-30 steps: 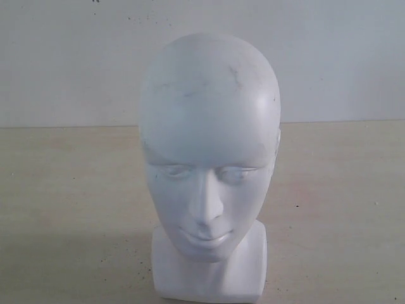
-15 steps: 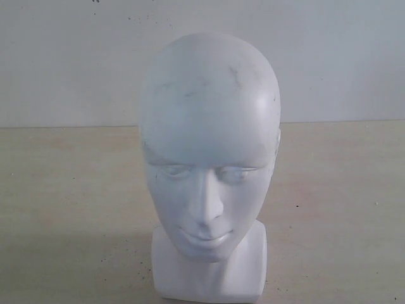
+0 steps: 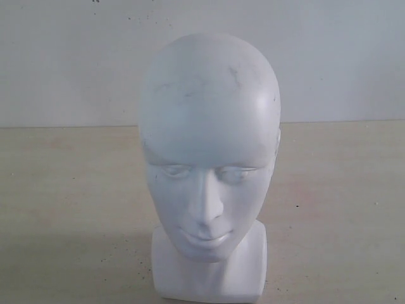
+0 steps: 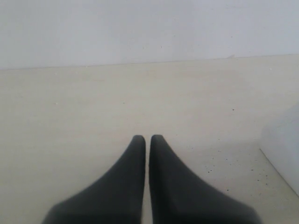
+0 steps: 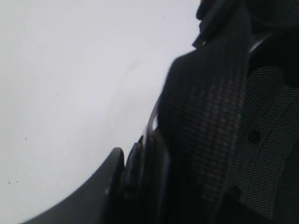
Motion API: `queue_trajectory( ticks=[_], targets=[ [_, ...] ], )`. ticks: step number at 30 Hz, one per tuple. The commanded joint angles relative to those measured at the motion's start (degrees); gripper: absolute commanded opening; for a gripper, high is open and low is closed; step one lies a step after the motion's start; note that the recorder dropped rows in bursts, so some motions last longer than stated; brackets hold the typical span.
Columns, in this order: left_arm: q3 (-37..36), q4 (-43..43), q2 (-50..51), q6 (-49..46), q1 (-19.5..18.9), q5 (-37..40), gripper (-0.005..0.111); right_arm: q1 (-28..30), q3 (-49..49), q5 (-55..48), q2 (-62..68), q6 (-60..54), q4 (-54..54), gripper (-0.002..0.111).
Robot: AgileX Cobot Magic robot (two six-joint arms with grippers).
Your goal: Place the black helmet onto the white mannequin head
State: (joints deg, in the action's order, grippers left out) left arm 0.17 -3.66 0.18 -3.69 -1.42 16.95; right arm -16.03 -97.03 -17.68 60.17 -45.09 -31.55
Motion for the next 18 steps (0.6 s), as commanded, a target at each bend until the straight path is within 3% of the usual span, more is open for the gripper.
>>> queue_trajectory(
  ticks=[1, 3, 7, 10, 11, 13, 18],
  targets=[
    [-0.2, 0.1, -0.2, 0.6, -0.2, -0.1, 0.004, 0.1, -1.2, 6.7, 0.1, -5.3, -7.5, 0.000],
    [-0.2, 0.1, -0.2, 0.6, -0.2, -0.1, 0.004, 0.1, -1.2, 7.6, 0.1, 7.6, -1.9, 0.000],
    [-0.2, 0.1, -0.2, 0.6, -0.2, -0.1, 0.004, -0.2, -1.2, 9.0, 0.2, 48.6, 25.3, 0.000],
    [-0.2, 0.1, -0.2, 0.6, -0.2, -0.1, 0.004, -6.1, -0.3, 10.2, 0.2, 52.5, 35.7, 0.000],
    [-0.2, 0.1, -0.2, 0.6, -0.2, -0.1, 0.004, -10.5, 1.4, 12.5, 0.2, 56.0, 44.9, 0.000],
    [-0.2, 0.1, -0.2, 0.6, -0.2, -0.1, 0.004, -15.9, 4.1, 16.5, 0.2, 57.9, 50.4, 0.000],
    [-0.2, 0.1, -0.2, 0.6, -0.2, -0.1, 0.004, -20.7, 9.3, 29.4, 0.3, 60.0, 47.4, 0.000]
  ],
)
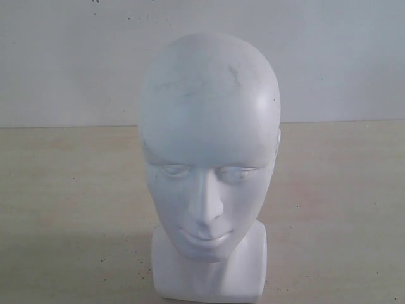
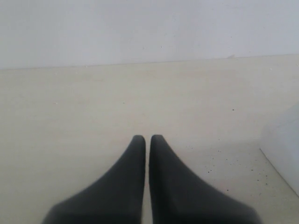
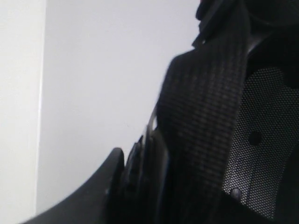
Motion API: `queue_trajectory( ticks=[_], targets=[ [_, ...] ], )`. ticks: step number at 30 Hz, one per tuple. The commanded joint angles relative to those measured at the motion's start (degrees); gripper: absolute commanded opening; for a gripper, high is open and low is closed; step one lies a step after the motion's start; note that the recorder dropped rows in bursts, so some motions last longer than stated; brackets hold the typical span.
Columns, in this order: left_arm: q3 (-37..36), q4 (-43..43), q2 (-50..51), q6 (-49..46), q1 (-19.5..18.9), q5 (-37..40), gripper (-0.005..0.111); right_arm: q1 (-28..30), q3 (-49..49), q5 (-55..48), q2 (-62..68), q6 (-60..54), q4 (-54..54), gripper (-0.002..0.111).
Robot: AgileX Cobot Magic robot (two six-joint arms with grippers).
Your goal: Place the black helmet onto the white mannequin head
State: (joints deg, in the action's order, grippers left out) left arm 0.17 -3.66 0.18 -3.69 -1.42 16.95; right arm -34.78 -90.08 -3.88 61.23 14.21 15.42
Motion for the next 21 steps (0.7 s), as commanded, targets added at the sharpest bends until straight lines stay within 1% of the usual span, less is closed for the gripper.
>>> queue_trajectory(
  ticks=[1, 3, 10, 15, 19, 21],
  targets=[
    [-0.2, 0.1, -0.2, 0.6, -0.2, -0.1, 0.004, -1.9, 3.5, 17.9, -0.7, 2.6, -0.4, 0.000],
    [-0.2, 0.1, -0.2, 0.6, -0.2, -0.1, 0.004, -1.9, 5.9, 23.9, -0.7, 8.5, -0.2, 0.000],
    [-0.2, 0.1, -0.2, 0.6, -0.2, -0.1, 0.004, -1.9, 13.8, 42.0, -0.7, 20.2, 1.8, 0.000],
    [-0.2, 0.1, -0.2, 0.6, -0.2, -0.1, 0.004, -1.8, 18.8, 53.0, -0.6, 30.5, 7.4, 0.000],
    [-0.2, 0.1, -0.2, 0.6, -0.2, -0.1, 0.004, -1.8, 23.9, 64.5, -0.5, 34.3, 7.4, 0.000],
    [-0.2, 0.1, -0.2, 0.6, -0.2, -0.1, 0.004, -1.8, 26.2, 68.5, -0.5, 36.8, 7.0, 0.000]
  ],
)
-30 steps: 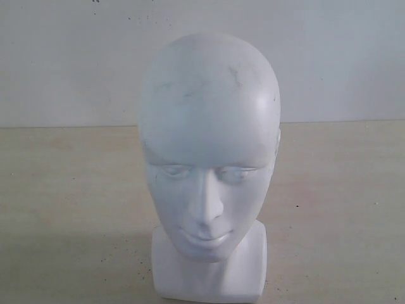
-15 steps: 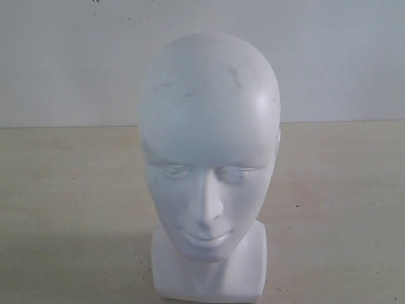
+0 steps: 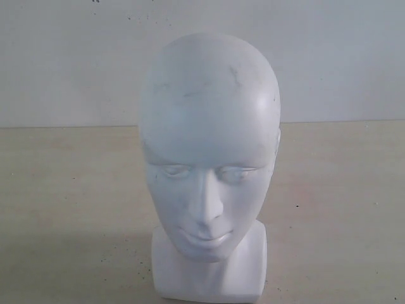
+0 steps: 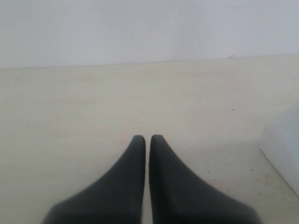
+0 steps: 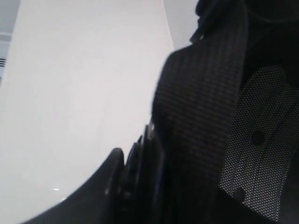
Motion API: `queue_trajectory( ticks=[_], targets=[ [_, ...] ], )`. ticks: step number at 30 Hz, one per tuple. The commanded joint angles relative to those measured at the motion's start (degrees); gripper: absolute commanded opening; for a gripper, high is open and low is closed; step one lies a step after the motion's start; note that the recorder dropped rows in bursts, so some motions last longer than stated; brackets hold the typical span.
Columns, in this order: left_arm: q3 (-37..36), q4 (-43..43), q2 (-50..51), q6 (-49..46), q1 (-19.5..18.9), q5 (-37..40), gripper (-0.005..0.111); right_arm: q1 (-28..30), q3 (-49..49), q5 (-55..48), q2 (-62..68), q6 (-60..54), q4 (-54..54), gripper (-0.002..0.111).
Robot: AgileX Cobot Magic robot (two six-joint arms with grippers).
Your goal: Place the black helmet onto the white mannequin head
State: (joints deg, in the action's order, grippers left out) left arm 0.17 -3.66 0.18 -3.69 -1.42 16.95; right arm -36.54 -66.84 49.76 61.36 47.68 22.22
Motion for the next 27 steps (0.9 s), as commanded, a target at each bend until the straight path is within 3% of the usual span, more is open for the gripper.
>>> queue_trajectory(
  ticks=[1, 10, 27],
  targets=[
    [-0.2, 0.1, -0.2, 0.6, -0.2, -0.1, 0.004, 0.0, 3.8, 16.8, -0.4, 4.5, 0.0, 0.000],
    [-0.2, 0.1, -0.2, 0.6, -0.2, -0.1, 0.004, 0.0, 5.0, 20.2, 7.6, 17.5, -2.3, 0.000],
    [-0.2, 0.1, -0.2, 0.6, -0.2, -0.1, 0.004, 0.0, 4.8, 20.2, 11.2, 17.2, -12.0, 0.000]
  ],
)
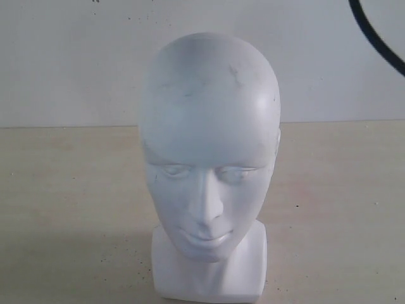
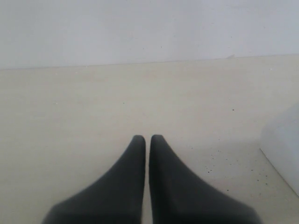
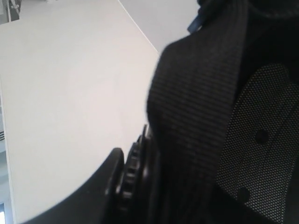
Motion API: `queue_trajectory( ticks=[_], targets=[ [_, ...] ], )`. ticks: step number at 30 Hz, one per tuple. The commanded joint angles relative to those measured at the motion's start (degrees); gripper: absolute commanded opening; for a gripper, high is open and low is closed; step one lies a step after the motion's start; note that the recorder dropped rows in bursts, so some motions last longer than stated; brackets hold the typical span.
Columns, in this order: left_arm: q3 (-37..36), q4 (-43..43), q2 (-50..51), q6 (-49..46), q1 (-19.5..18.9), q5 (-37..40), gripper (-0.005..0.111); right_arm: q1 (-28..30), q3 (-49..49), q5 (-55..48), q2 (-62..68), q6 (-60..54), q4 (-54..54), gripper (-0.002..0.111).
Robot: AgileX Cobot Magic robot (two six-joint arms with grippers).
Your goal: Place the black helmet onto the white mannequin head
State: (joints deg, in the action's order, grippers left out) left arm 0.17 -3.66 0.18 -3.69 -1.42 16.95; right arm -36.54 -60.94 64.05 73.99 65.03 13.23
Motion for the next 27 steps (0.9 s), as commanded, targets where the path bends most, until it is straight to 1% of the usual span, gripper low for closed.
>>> queue_trajectory(
  ticks=[1, 11, 15, 18, 23, 25, 27],
  targets=[
    [-0.2, 0.1, -0.2, 0.6, -0.2, -0.1, 0.004, 0.0, -1.1, 5.9, -1.4, 0.5, -3.0, 0.000],
    [-0.2, 0.1, -0.2, 0.6, -0.2, -0.1, 0.004, 0.0, -1.5, 5.9, -1.3, 12.8, 6.2, 0.000],
    [-0.2, 0.1, -0.2, 0.6, -0.2, -0.1, 0.004, -0.1, -1.5, 5.9, -1.3, 15.6, 9.0, 0.000],
    [-0.2, 0.1, -0.2, 0.6, -0.2, -0.1, 0.004, -0.4, -1.5, 5.9, -1.3, 17.3, 9.5, 0.000],
    [-0.2, 0.1, -0.2, 0.6, -0.2, -0.1, 0.004, -5.8, -1.5, 5.9, -1.3, 13.7, 8.7, 0.000],
    [-0.2, 0.1, -0.2, 0.6, -0.2, -0.1, 0.004, -7.5, -1.1, 5.9, -1.3, 13.2, 5.7, 0.000],
    [-0.2, 0.1, -0.2, 0.6, -0.2, -0.1, 0.004, -8.0, 0.5, 5.9, -1.3, 11.9, 1.4, 0.000]
  ],
)
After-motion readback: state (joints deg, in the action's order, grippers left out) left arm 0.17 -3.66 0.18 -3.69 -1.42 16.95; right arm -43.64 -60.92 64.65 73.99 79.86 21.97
